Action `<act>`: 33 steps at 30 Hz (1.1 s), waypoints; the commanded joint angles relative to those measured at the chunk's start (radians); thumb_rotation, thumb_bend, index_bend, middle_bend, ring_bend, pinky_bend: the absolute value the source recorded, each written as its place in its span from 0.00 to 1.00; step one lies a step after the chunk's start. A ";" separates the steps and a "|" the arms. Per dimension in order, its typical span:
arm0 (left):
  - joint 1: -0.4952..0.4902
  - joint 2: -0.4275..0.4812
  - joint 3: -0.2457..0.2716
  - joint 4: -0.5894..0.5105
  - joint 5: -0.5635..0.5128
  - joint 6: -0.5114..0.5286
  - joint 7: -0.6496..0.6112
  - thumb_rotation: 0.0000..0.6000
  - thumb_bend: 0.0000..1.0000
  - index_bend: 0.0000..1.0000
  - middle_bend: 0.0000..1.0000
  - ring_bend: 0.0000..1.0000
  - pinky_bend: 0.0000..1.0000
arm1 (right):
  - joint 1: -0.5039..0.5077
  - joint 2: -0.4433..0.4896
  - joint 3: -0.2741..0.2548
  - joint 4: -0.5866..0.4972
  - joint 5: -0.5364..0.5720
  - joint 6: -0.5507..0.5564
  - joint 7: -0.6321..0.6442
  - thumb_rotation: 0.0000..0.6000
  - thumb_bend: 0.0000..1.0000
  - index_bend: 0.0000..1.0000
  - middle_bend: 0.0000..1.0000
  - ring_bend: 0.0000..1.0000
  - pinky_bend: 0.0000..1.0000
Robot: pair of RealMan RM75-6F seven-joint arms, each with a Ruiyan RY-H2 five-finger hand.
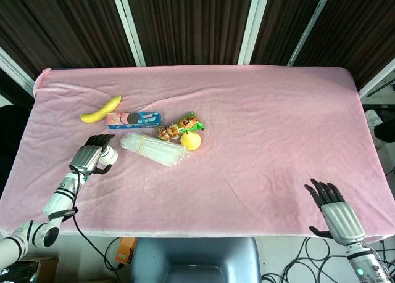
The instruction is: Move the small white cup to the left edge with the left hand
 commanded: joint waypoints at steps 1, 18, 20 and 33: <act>0.000 -0.001 0.001 0.002 0.000 0.000 -0.001 1.00 0.36 0.00 0.06 0.00 0.06 | 0.000 0.000 0.000 0.000 0.000 0.000 0.000 1.00 0.25 0.00 0.00 0.00 0.00; 0.007 -0.020 -0.006 0.053 -0.002 0.003 -0.050 1.00 0.38 0.16 0.22 0.16 0.36 | 0.003 -0.003 -0.001 -0.004 0.002 -0.007 -0.009 1.00 0.25 0.00 0.00 0.00 0.00; 0.006 -0.021 -0.006 0.057 -0.006 -0.004 -0.048 1.00 0.38 0.17 0.23 0.17 0.38 | 0.003 -0.002 -0.001 -0.005 0.002 -0.008 -0.008 1.00 0.25 0.00 0.00 0.00 0.00; 0.021 -0.037 -0.022 0.077 0.001 0.043 -0.087 1.00 0.42 0.32 0.39 0.33 0.60 | 0.005 0.001 -0.004 -0.005 0.001 -0.013 -0.007 1.00 0.25 0.00 0.00 0.00 0.00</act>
